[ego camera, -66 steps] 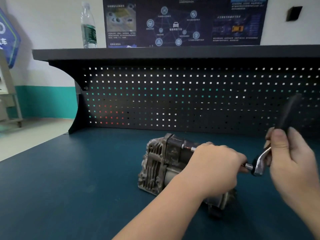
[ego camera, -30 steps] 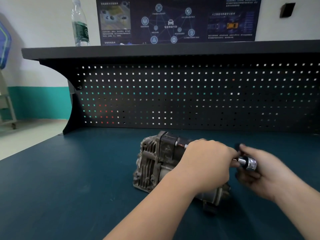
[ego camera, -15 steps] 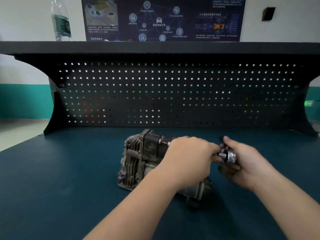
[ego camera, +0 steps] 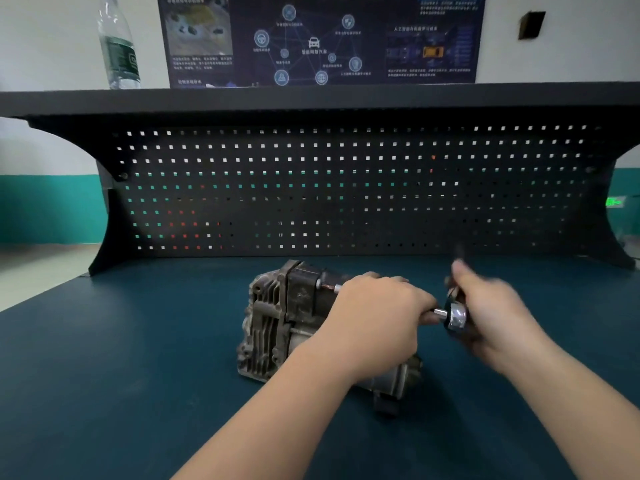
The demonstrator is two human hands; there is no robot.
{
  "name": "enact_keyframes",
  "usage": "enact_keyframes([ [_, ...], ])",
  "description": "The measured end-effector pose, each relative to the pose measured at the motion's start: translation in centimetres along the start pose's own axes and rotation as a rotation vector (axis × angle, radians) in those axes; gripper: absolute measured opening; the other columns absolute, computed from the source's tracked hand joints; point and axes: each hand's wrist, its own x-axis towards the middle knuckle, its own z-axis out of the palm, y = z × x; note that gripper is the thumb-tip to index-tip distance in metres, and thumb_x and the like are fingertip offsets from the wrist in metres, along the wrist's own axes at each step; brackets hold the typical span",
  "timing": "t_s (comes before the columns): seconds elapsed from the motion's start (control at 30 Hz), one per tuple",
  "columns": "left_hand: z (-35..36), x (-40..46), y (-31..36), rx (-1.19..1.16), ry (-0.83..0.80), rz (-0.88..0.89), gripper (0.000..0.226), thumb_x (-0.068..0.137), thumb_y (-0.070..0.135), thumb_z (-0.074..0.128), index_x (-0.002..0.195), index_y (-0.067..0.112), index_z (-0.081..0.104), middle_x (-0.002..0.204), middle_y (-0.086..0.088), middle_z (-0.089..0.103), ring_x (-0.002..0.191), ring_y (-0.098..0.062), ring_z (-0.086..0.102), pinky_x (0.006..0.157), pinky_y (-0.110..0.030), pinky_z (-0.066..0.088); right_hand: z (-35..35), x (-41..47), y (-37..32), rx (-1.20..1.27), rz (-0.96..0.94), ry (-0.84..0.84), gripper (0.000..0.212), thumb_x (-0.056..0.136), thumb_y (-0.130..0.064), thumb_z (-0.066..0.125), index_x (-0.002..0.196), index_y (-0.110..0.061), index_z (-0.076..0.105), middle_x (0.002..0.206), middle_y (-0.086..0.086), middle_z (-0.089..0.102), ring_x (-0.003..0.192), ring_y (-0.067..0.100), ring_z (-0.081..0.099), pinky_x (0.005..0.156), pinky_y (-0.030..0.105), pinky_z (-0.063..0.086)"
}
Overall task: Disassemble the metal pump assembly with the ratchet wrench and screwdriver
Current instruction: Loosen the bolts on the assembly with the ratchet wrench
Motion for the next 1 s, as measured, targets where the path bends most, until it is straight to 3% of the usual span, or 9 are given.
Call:
enact_keyframes([
  [0.1, 0.1, 0.0, 0.0, -0.008, -0.002, 0.034, 0.021, 0.097, 0.036, 0.042, 0.096, 0.029, 0.061, 0.091, 0.003, 0.061, 0.077, -0.02, 0.049, 0.06, -0.027, 0.024, 0.2, 0.0, 0.5, 0.163, 0.175, -0.091, 0.031, 0.097, -0.028, 0.052, 0.071, -0.011, 0.05, 0.042, -0.002, 0.04, 0.03, 0.01, 0.029, 0.037, 0.015, 0.025],
  [0.27, -0.1, 0.1, -0.3, -0.042, 0.007, 0.039, 0.023, 0.098, 0.035, 0.041, 0.102, 0.023, 0.061, 0.097, 0.003, 0.063, 0.072, -0.017, 0.038, 0.062, -0.029, 0.017, -0.8, -0.5, -0.8, -0.242, -0.647, 0.026, 0.03, 0.1, -0.039, 0.044, 0.076, -0.023, 0.054, 0.049, -0.01, 0.049, 0.044, 0.002, 0.042, 0.044, 0.013, 0.035],
  [0.33, 0.0, 0.1, -0.3, -0.021, 0.023, 0.046, 0.021, 0.098, 0.033, 0.042, 0.101, 0.023, 0.061, 0.096, 0.003, 0.063, 0.072, -0.017, 0.039, 0.063, -0.028, 0.018, -1.1, -0.6, -0.7, -0.318, -0.75, 0.049, 0.03, 0.1, -0.042, 0.041, 0.078, -0.026, 0.053, 0.053, -0.009, 0.051, 0.047, 0.004, 0.045, 0.046, 0.013, 0.035],
  [0.4, 0.1, 0.0, -0.1, 0.013, 0.029, 0.062, 0.019, 0.098, 0.03, 0.043, 0.098, 0.022, 0.06, 0.093, 0.003, 0.062, 0.078, -0.019, 0.049, 0.065, -0.027, 0.021, -0.6, -0.8, -0.5, -0.318, -0.634, 0.093, 0.032, 0.101, -0.039, 0.04, 0.077, -0.023, 0.053, 0.045, -0.004, 0.05, 0.042, 0.005, 0.045, 0.045, 0.017, 0.037],
  [0.57, 0.3, 0.0, -0.2, 0.002, 0.035, 0.062, 0.016, 0.097, 0.03, 0.044, 0.101, 0.024, 0.059, 0.099, 0.004, 0.063, 0.09, -0.019, 0.054, 0.067, -0.027, 0.026, 0.1, -0.2, 0.5, 0.157, 0.242, -0.136, 0.033, 0.099, -0.028, 0.048, 0.071, -0.011, 0.046, 0.038, 0.0, 0.035, 0.025, 0.009, 0.024, 0.033, 0.015, 0.021],
  [0.67, 0.0, 0.1, -0.3, -0.018, -0.017, 0.086, 0.024, 0.098, 0.036, 0.042, 0.104, 0.022, 0.06, 0.103, 0.004, 0.063, 0.094, -0.019, 0.053, 0.074, -0.029, 0.032, -0.4, 0.1, 0.2, 0.08, -0.05, -0.029, 0.033, 0.098, -0.035, 0.049, 0.072, -0.015, 0.055, 0.054, -0.001, 0.041, 0.045, 0.012, 0.036, 0.046, 0.025, 0.031],
  [0.8, -0.4, 0.1, -0.1, -0.081, -0.015, 0.042, 0.024, 0.098, 0.035, 0.042, 0.105, 0.023, 0.062, 0.097, 0.001, 0.064, 0.073, -0.019, 0.04, 0.067, -0.029, 0.02, -0.9, -0.4, -0.6, -0.185, -0.607, 0.037, 0.033, 0.1, -0.041, 0.042, 0.076, -0.024, 0.057, 0.049, -0.01, 0.045, 0.045, 0.003, 0.039, 0.044, 0.016, 0.033],
  [0.87, -0.1, 0.0, 0.0, -0.037, -0.002, 0.048, 0.02, 0.097, 0.033, 0.045, 0.102, 0.025, 0.063, 0.091, 0.003, 0.062, 0.068, -0.015, 0.031, 0.067, -0.028, 0.021, -0.7, -0.4, 0.0, -0.214, -0.525, 0.095, 0.034, 0.1, -0.039, 0.043, 0.075, -0.021, 0.056, 0.049, -0.01, 0.046, 0.045, 0.003, 0.04, 0.047, 0.021, 0.035],
  [1.0, 0.2, 0.0, 0.1, 0.003, 0.003, 0.042, 0.012, 0.094, 0.028, 0.05, 0.088, 0.025, 0.06, 0.083, 0.005, 0.059, 0.081, -0.018, 0.05, 0.067, -0.03, 0.027, 0.2, -0.4, 1.4, 0.192, 0.284, -0.103, 0.032, 0.099, -0.031, 0.047, 0.072, -0.013, 0.047, 0.058, 0.005, 0.038, 0.03, 0.011, 0.027, 0.034, 0.017, 0.024],
])
